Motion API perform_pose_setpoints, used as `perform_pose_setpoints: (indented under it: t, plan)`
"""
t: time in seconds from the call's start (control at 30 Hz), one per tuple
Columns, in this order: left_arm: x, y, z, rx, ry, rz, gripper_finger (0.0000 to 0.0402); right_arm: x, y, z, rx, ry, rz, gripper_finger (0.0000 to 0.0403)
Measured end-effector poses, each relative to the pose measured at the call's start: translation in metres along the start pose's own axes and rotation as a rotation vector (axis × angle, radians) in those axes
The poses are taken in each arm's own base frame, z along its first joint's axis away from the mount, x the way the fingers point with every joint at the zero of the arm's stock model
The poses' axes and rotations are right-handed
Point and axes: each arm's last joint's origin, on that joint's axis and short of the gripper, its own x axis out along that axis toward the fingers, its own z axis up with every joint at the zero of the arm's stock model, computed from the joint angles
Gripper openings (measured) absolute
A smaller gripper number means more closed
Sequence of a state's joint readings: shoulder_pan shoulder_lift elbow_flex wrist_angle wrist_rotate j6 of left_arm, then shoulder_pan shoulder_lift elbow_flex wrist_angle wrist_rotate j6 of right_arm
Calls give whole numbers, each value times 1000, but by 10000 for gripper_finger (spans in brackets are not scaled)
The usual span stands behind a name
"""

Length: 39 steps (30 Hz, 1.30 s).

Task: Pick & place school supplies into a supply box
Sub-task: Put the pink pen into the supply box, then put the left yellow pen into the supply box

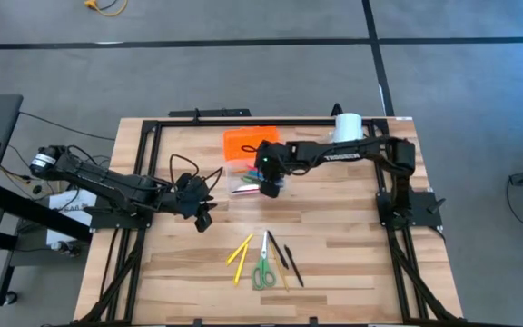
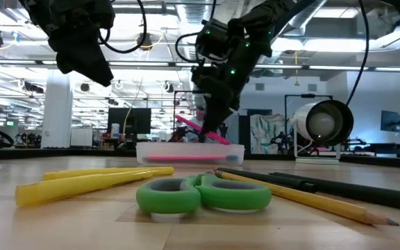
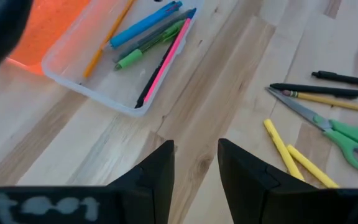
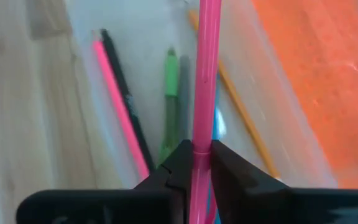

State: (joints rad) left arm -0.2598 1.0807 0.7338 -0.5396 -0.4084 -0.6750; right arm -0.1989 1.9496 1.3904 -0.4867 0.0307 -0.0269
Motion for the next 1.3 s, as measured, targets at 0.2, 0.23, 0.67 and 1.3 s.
perform_pose_setpoints:
  t: [0.2,0.23,0.67,1.3]
  plan:
    - [0,-1,0,-6,2,-14,112,3,0,1,7,-12,2,57]
    - [0,-1,0,-7,1,-15,112,3,0,2,8,-15,2,63]
    - [1,-10,3,-3,10,-136,112,-33,16,6,90,-49,27,148]
    - [70,-68,-28,104,157,-345,112,-158,103,-65,86,-164,34,119]
